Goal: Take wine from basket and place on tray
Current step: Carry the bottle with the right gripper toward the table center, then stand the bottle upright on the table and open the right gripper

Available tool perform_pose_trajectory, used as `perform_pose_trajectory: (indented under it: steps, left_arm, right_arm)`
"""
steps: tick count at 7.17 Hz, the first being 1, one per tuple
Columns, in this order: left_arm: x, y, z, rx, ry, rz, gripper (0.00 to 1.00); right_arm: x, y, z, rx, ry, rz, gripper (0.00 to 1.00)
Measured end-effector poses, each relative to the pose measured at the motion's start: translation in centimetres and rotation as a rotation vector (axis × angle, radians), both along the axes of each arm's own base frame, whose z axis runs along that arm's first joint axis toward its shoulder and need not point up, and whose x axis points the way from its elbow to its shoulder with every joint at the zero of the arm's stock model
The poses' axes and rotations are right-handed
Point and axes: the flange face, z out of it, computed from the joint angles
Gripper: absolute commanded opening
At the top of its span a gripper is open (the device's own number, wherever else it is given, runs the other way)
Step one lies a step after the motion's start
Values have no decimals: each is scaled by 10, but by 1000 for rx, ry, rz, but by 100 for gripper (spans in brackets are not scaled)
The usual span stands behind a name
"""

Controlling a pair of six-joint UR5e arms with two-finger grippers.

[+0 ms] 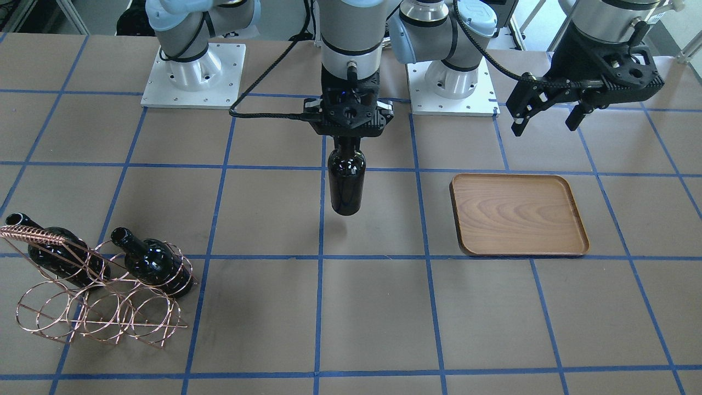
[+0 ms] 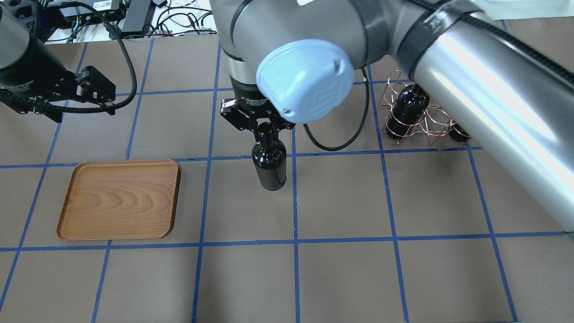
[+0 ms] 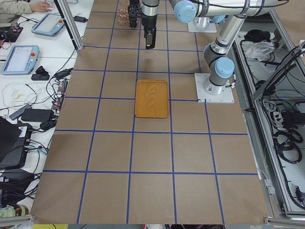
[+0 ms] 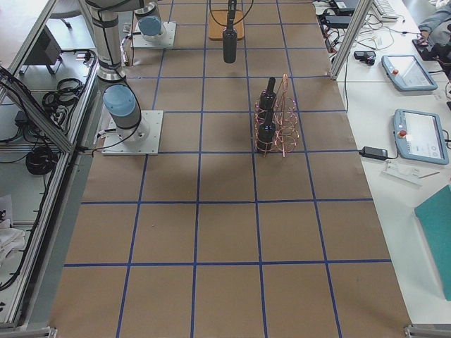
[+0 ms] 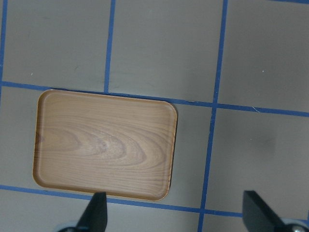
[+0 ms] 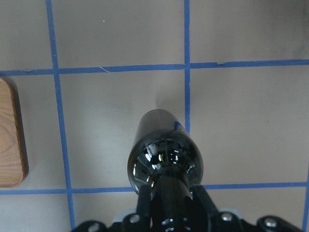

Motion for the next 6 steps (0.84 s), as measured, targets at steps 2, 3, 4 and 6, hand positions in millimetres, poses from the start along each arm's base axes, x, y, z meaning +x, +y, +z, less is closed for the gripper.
perform_pose_trajectory:
  steps: [2, 3, 4, 6]
  left_arm:
    - [10, 0, -6, 31, -60, 13, 100]
    - [13, -1, -11, 48, -81, 14, 100]
    - [14, 0, -13, 64, -89, 15, 100]
    - [15, 2, -16, 95, -91, 15, 100]
  right_arm:
    - [17, -1, -29, -9, -2, 5, 0]
    - [19, -2, -34, -11, 0, 9, 0]
    - [20, -2, -38, -11, 4, 13, 0]
    - [18, -3, -41, -19, 33, 21, 0]
